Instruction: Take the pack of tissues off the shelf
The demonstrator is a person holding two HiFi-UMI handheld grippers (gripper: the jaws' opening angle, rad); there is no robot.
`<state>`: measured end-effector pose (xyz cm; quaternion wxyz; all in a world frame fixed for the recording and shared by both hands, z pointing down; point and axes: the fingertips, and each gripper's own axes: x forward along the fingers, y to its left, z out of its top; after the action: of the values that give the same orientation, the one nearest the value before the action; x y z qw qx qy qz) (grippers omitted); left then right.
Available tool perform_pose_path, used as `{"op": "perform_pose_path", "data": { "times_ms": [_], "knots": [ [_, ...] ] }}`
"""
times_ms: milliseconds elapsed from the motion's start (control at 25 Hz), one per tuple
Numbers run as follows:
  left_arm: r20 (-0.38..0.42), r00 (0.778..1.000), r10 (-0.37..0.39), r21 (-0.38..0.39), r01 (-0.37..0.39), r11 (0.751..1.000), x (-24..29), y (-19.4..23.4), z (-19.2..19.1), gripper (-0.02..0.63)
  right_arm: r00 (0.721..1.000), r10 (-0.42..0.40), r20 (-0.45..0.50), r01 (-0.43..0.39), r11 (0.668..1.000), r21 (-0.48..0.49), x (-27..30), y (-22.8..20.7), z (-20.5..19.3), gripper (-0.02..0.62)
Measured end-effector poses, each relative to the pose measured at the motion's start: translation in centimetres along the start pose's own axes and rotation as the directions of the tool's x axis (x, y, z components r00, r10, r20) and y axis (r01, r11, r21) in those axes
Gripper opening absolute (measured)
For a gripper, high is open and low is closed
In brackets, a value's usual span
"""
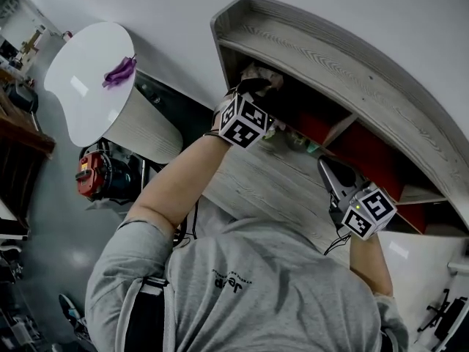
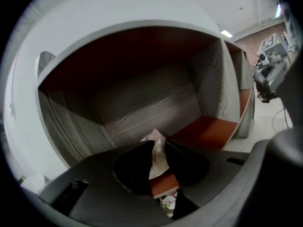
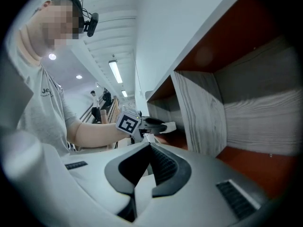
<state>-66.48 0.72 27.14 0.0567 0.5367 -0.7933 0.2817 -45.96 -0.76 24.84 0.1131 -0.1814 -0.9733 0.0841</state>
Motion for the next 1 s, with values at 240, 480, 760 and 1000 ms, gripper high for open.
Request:
{"op": "perform_pose_path", "data": {
  "times_ms": [240,480,760,1000],
  "knots": [
    [0.061,0.996,-0.062,0.024,0.061,0.998,-5.5,-1.1,0.0,0.114,1.0,0.03,0.005,-0.029,0.999,-0.034,4.1,2.4,1.6,0.008],
    [0.104,0.988,-0.115,0.037,0.112,0.993,-10.8,-0.7,-1.6,0.112,1.0,0.028,0.014,-0.027,0.998,-0.057,8.7,5.0,3.0,0.008],
    [0.132,0.977,-0.169,0.049,0.164,0.985,-15.5,0.5,-4.2,0.112,1.0,0.004,0.015,-0.003,0.998,-0.062,12.8,7.9,3.2,0.008],
    [0.137,0.96,-0.245,0.052,0.24,0.969,-17.0,0.2,-6.2,0.112,0.999,-0.045,0.018,0.046,0.998,-0.034,14.6,8.6,2.3,0.008]
  ]
}}
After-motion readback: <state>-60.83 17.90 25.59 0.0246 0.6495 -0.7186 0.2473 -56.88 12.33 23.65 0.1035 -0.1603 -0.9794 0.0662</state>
